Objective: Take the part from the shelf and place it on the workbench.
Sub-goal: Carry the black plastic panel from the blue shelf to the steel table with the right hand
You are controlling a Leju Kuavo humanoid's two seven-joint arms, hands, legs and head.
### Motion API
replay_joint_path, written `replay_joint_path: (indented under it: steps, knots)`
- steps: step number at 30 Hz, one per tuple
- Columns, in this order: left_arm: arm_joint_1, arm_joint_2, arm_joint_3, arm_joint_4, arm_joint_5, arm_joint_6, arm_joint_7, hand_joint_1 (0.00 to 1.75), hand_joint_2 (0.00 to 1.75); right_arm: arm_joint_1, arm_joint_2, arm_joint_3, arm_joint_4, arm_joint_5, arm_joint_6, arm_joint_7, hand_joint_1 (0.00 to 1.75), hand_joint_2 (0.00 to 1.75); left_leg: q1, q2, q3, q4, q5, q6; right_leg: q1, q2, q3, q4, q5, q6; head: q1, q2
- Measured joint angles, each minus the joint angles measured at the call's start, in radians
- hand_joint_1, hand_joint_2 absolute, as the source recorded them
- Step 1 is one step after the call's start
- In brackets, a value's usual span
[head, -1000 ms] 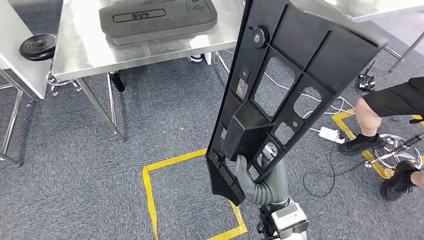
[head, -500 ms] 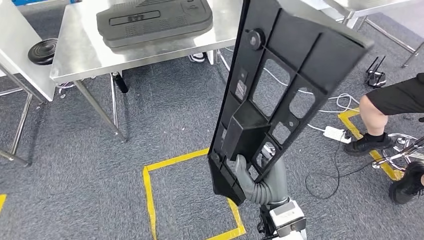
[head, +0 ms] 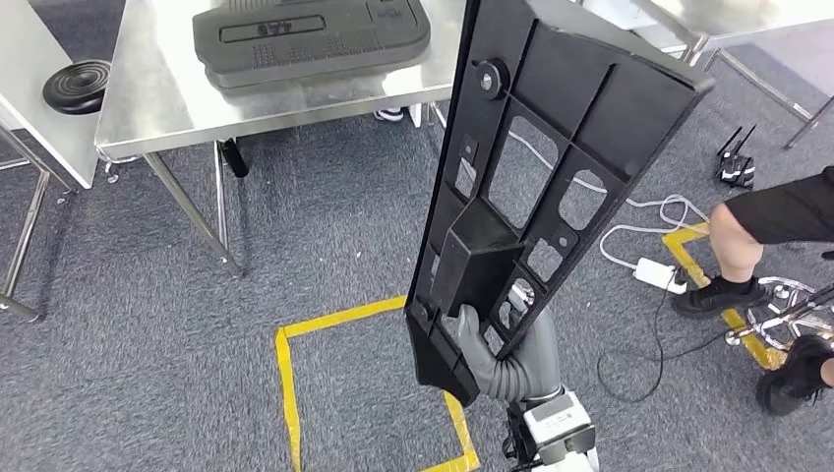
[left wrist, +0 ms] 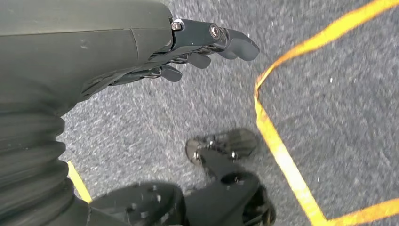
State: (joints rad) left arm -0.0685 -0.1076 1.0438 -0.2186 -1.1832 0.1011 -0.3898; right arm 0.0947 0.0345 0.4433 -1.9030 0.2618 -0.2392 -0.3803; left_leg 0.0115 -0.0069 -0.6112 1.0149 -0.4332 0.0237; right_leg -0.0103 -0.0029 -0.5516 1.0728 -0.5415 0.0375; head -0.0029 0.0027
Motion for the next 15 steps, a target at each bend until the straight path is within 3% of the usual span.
replay_joint_path:
  steps: [2, 4, 5, 6, 7, 8, 10, 13, 15]
  knots:
    - [-0.001, 0.000, 0.000, 0.000, 0.000, -0.001, 0.000, 0.00, 1.75, -0.002, -0.001, 0.000, 0.002, 0.000, 0.000, 0.001, 1.75, 1.75, 0.000, -0.001, 0.003, -0.002, -0.003, 0.008, -0.002, 0.001, -0.081, 0.138, -0.046, -0.001, 0.001, 0.000]
    - [-0.002, 0.000, 0.000, 0.000, 0.000, -0.001, 0.001, 0.00, 1.75, -0.002, -0.003, 0.000, 0.005, 0.000, 0.000, 0.001, 1.75, 1.75, -0.001, -0.003, 0.005, -0.002, -0.008, 0.010, -0.003, 0.001, -0.146, 0.226, -0.059, 0.007, 0.001, 0.000]
    - [-0.002, 0.000, 0.000, 0.000, 0.000, -0.002, 0.002, 0.00, 1.75, -0.002, -0.003, 0.000, 0.006, 0.000, 0.000, 0.001, 1.75, 1.75, -0.001, -0.004, 0.009, -0.002, -0.010, 0.010, -0.004, 0.001, -0.149, 0.211, -0.040, 0.017, 0.001, 0.000]
    - [-0.002, -0.001, 0.000, 0.000, 0.000, -0.002, 0.003, 0.00, 1.75, -0.002, -0.003, 0.000, 0.007, 0.000, 0.000, 0.001, 1.75, 1.75, 0.000, -0.006, 0.014, -0.002, -0.013, 0.008, -0.005, 0.001, -0.132, 0.158, -0.007, 0.027, 0.001, 0.000]
    - [-0.002, -0.002, 0.000, 0.000, -0.001, -0.002, 0.005, 0.00, 1.75, -0.002, -0.004, 0.000, 0.007, 0.000, 0.000, 0.002, 1.75, 1.75, 0.000, -0.009, 0.019, -0.002, -0.016, 0.005, -0.006, 0.001, -0.101, 0.081, 0.031, 0.035, 0.002, 0.000]
    - [-0.002, -0.003, 0.000, 0.000, -0.001, -0.002, 0.006, 0.00, 1.75, -0.002, -0.003, 0.000, 0.007, 0.000, 0.000, 0.002, 1.75, 1.75, -0.003, -0.012, 0.022, -0.001, -0.020, 0.001, -0.005, 0.001, -0.070, 0.012, 0.061, 0.035, 0.001, 0.000]
    - [-0.002, -0.004, 0.000, 0.000, -0.001, -0.003, 0.007, 0.00, 1.75, -0.002, -0.003, 0.000, 0.008, 0.000, 0.000, 0.002, 1.75, 1.75, -0.008, -0.014, 0.025, 0.001, -0.026, -0.008, -0.002, 0.001, -0.036, -0.060, 0.088, 0.018, 0.000, 0.000]
    - [-0.001, -0.004, 0.000, 0.000, -0.001, -0.002, 0.007, 0.00, 1.75, -0.002, -0.002, 0.000, 0.008, 0.000, 0.002, 0.002, 1.75, 1.75, -0.007, -0.012, 0.026, 0.004, -0.032, -0.022, -0.004, 0.002, -0.030, -0.065, 0.090, -0.010, -0.001, 0.000]
    - [-0.001, -0.003, 0.000, 0.000, -0.001, -0.002, 0.007, 0.00, 1.75, -0.002, -0.001, 0.001, 0.008, 0.000, 0.004, 0.002, 1.75, 1.75, -0.004, -0.007, 0.005, 0.057, -0.066, -0.032, -0.011, 0.001, -0.021, -0.070, 0.089, -0.024, -0.003, 0.000]
